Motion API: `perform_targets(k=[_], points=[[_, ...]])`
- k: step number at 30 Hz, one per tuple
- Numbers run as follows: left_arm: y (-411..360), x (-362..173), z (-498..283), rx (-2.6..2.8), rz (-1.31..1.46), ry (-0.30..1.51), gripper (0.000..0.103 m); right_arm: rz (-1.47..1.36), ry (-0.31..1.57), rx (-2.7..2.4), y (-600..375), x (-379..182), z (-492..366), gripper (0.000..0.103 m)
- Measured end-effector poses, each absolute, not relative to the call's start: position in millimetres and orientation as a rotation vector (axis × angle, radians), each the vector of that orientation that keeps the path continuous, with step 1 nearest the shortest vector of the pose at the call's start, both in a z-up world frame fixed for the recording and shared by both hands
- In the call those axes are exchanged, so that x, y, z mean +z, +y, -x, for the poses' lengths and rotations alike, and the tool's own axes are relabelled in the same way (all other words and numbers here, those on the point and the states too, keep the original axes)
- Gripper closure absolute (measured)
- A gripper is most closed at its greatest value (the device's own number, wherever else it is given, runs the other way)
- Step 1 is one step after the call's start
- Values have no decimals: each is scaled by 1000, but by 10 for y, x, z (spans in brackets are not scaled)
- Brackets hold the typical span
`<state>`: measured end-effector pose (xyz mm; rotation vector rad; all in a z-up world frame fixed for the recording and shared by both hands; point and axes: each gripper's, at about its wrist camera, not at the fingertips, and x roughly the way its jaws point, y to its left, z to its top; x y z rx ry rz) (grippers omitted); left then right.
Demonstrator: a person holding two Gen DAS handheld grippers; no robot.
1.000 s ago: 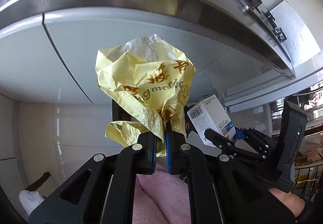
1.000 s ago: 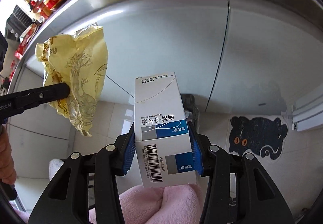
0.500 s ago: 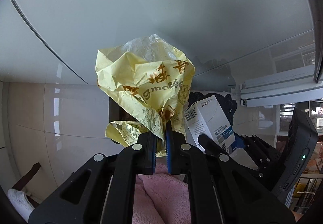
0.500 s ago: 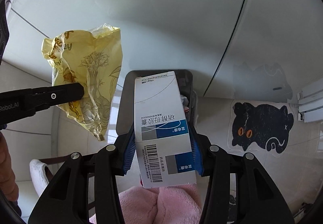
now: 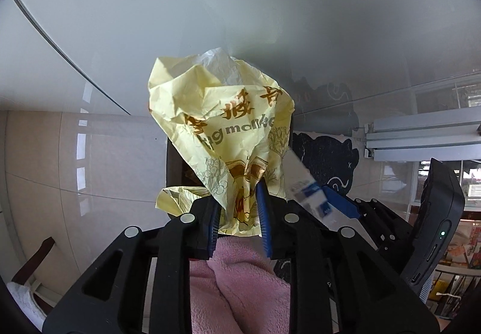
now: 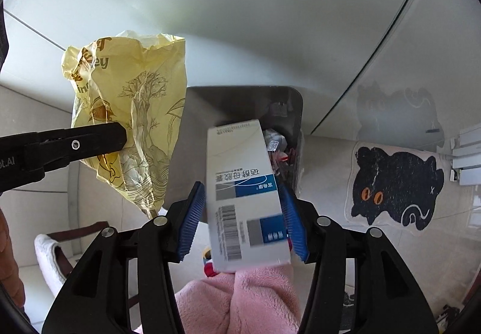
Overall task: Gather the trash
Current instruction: 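Carry yellow bag and medicine box to the bin and release both, then raise both tools back toward the remaining trash on the counter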
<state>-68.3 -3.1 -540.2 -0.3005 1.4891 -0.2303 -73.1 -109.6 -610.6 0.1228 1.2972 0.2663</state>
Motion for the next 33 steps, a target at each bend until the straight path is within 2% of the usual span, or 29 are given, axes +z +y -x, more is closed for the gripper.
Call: perform_targets(k=[3,7,9,11,19,24,30,31,33], points=[[-56,-5351,648,-230,300,1483,75,-112,1293,263,-1073,-6076,692,36],[-82,-5300,586,-239,295,1477,57,-100,1286,257,-1063,-5982,653,30],[-110,-5264,555,-244,283,1470,53,-97,1278,254,-1087,-5922,653,25],[-121,-5233,543,-246,279,1467,48,-98,1276,253,-1111,-5879,668,25],[-102,-4941,568,-241,281,1445,46,-124,1274,230,-1311,-5615,797,23],[11,-4436,723,-226,273,1385,43,-147,1212,238,-1507,-5107,919,23],[208,-3595,863,-201,267,1262,35,-191,1074,253,-1769,-4180,1083,20],[237,-3456,863,-201,268,1239,34,-196,1049,257,-1812,-4027,1106,19],[292,-3176,867,-202,260,1184,32,-214,984,265,-1884,-3670,1133,9]])
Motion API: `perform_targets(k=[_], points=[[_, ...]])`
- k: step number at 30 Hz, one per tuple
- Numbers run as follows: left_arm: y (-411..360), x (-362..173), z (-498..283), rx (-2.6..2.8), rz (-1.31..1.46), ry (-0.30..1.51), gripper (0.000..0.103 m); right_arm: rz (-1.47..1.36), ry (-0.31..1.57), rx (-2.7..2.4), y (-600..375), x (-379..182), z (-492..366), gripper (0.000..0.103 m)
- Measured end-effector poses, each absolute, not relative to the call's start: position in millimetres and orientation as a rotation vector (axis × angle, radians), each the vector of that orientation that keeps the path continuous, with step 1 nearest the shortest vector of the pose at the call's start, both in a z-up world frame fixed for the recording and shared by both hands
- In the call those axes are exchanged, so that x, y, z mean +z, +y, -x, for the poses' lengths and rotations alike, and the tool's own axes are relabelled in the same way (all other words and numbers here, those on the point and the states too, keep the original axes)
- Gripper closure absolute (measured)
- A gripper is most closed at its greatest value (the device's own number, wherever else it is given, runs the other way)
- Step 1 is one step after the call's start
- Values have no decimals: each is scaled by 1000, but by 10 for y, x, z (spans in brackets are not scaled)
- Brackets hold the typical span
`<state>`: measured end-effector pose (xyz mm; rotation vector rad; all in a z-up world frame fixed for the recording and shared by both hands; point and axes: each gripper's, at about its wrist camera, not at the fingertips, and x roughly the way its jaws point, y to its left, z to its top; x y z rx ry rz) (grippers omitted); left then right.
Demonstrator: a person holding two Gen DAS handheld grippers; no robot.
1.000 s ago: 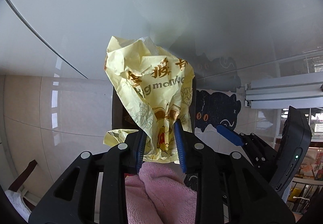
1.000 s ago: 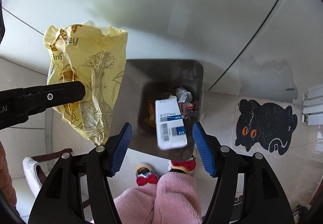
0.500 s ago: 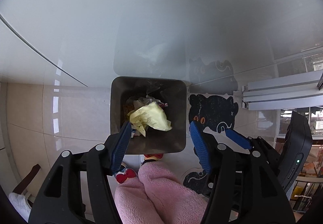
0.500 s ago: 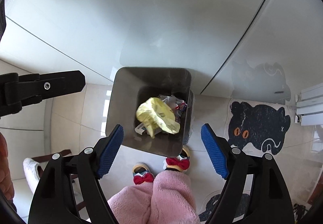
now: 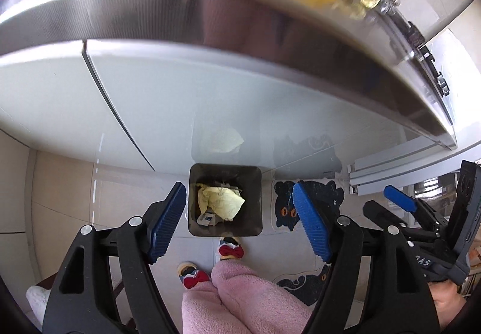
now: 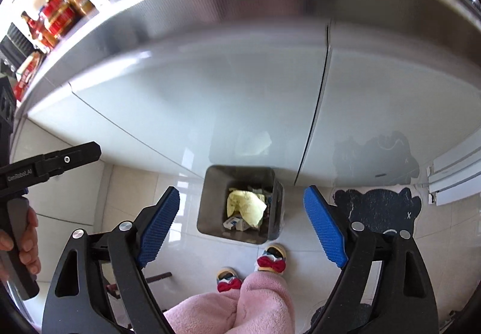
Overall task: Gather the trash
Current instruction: 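Raise both tools back toward the remaining trash on the counter, then grasp the clear plastic bag with the left tool while the right tool grasps the yellow bag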
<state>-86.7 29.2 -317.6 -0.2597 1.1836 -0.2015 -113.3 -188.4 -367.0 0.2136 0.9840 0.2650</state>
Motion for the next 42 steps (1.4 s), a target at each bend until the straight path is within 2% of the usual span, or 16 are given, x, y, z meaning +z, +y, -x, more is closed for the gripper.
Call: perform_targets(k=[3,7,15,23,25,29,33,36,38,40,42], points=[[363,-2775,827,-203,254,1092,23,-215,873,282,-1961,-3177,1121,4],[405,-2355,708,-200,259,985,14,-211,782,288,-2017,-2708,925,3],[434,-1822,230,-189,204,866,10,-255,717,284,-2087,-2274,261,3],[529,-1791,-318,-122,167,821,10,-267,710,268,-2102,-2193,-516,5],[548,-1832,-444,-111,166,822,10,-293,724,262,-2121,-2231,-675,7],[583,-1955,-666,-92,158,836,11,-340,780,252,-2137,-2364,-938,17],[622,-2057,-829,-70,151,850,11,-396,810,234,-2167,-2494,-1080,21],[648,-2130,-935,-71,159,873,20,-404,824,236,-2152,-2557,-1149,26],[652,-2189,-990,-87,167,894,34,-416,839,245,-2150,-2600,-1189,28],[646,-2246,-1021,-97,170,914,45,-428,863,254,-2148,-2649,-1221,38],[638,-2281,-1019,-100,171,923,51,-436,883,258,-2149,-2699,-1242,62]])
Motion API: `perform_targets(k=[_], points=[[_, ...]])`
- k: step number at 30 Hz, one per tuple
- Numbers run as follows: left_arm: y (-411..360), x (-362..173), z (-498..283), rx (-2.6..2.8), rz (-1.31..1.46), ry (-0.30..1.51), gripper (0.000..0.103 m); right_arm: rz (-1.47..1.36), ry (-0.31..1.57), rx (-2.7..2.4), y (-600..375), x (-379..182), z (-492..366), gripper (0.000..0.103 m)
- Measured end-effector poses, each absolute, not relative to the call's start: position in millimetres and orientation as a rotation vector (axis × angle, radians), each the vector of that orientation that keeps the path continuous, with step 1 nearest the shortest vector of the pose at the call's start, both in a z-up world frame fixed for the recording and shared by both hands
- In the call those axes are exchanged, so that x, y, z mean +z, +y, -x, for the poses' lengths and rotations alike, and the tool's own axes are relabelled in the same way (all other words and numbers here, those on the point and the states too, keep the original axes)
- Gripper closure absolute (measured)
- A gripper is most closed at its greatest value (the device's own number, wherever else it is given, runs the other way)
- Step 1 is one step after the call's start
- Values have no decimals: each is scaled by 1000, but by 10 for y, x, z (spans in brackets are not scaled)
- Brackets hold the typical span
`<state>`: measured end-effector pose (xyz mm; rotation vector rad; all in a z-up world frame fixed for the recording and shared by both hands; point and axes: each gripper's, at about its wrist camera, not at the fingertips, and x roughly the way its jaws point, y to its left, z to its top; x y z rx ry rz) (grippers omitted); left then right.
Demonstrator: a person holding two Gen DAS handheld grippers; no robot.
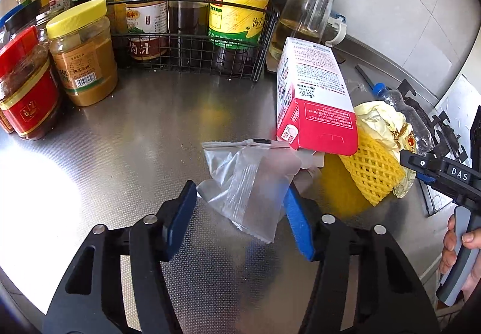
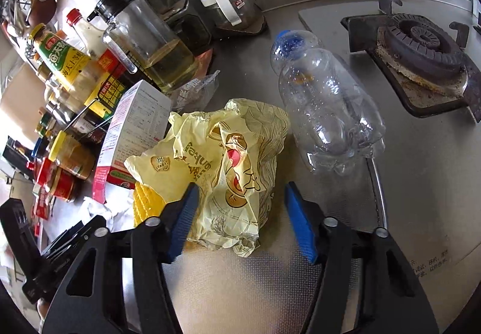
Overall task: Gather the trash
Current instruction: 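Grasp the clear plastic bag with the left tool while the right tool grasps the yellow bag, then carry clear bag and yellow bag down to the bin and open both tools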
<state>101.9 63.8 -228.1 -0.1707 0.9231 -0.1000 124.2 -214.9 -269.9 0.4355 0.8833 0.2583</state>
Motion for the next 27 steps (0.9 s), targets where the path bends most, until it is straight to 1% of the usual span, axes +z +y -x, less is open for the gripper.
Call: perform_targets(k=[2,4,5,7,8,11,20,27], points=[[624,-2300,-1008,-103,165,933,63,-437,878,269,-2156,-2709,-1226,67],[614,-2299,-980,-103,159,932,69,-418,864,272,-2143,-2688,-1182,72],[607,-2295,-964,-107,158,930,77,-413,856,273,-2144,-2676,-1168,75],[592,-2270,-927,-116,154,926,86,-407,837,280,-2147,-2631,-1109,78],[583,-2251,-911,-122,153,925,87,-399,822,281,-2144,-2597,-1079,78],[544,-2191,-844,-140,150,915,90,-378,775,279,-2141,-2467,-966,80],[370,-1789,-399,-202,142,857,92,-361,676,277,-2219,-2084,-441,80],[186,-1636,211,-276,147,857,92,-358,686,305,-2214,-2087,294,80]])
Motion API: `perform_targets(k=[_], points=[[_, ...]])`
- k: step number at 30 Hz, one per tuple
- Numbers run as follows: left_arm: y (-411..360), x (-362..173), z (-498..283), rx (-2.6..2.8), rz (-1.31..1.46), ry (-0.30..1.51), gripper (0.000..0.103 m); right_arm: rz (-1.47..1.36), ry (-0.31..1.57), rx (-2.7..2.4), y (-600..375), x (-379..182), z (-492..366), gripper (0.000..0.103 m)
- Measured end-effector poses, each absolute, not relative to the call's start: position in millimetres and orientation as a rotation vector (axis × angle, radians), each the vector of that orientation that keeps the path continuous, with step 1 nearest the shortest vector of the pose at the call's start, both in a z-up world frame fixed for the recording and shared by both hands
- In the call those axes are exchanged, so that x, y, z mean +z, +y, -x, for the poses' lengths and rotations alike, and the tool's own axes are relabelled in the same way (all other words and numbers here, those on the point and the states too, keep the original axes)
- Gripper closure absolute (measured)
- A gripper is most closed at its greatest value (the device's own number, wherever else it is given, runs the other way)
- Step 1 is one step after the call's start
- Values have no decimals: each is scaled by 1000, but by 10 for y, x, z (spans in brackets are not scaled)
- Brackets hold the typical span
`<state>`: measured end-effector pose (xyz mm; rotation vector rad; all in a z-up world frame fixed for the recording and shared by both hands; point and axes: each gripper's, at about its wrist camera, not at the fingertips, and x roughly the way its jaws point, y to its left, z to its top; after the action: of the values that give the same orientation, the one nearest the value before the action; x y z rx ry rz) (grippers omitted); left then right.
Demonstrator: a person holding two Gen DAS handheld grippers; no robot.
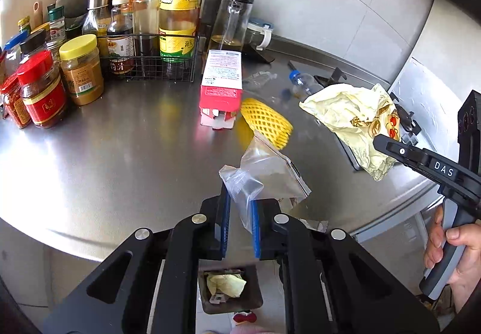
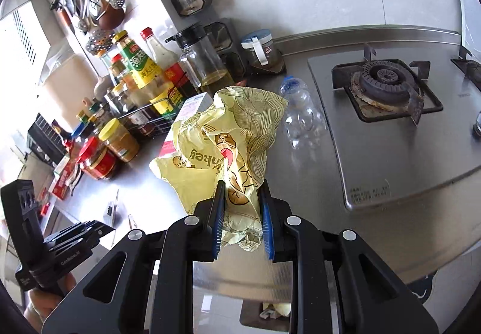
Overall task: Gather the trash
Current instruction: 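Carry clear bag and yellow bag down to the bin and open both tools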
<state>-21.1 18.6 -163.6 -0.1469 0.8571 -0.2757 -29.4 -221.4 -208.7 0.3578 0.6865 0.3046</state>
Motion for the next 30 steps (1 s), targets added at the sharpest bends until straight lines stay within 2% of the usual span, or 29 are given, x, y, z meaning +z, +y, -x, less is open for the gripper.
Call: perform_targets(k=[7,14,30], points=[[111,-1866,844,-331,161,927,92,-351,762,326,-2075,-2380,1047,80],[90,-2412,1253,-346,194,1043,92,-354,895,328,-1928,-2972,1437,80],[-1,-4133,1292,-276,185,1303,92,-370,1202,238,-1599,-4706,1040,80]])
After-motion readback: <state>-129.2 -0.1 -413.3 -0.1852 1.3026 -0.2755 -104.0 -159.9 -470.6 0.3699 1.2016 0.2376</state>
